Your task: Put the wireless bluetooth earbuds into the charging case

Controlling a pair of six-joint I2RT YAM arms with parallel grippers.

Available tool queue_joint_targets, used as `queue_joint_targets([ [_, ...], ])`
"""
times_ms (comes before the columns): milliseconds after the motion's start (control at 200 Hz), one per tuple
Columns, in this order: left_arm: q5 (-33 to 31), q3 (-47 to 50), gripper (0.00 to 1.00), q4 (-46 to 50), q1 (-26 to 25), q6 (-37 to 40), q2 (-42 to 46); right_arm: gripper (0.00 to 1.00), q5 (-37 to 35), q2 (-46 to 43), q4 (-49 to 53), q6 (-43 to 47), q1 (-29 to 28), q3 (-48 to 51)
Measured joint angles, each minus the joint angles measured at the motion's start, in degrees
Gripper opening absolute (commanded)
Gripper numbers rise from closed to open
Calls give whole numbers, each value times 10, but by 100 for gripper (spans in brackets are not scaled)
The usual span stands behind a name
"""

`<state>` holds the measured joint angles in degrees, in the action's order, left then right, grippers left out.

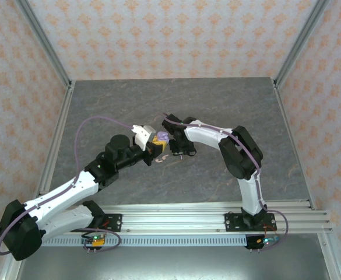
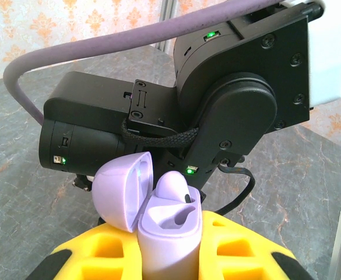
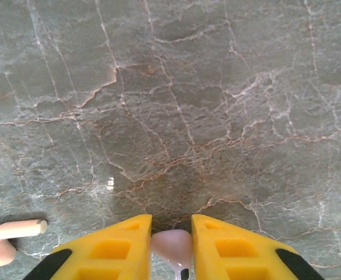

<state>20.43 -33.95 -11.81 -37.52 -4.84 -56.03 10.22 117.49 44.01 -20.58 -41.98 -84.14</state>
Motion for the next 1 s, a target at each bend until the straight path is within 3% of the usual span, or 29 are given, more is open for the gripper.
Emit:
queue_joint_targets([
  [506, -50, 5, 13, -2, 0, -16, -23, 22, -1, -17, -16, 28, 5, 23],
  [1001, -48, 7, 13, -67, 0, -57, -147, 21, 43, -150, -72, 28, 91, 148],
])
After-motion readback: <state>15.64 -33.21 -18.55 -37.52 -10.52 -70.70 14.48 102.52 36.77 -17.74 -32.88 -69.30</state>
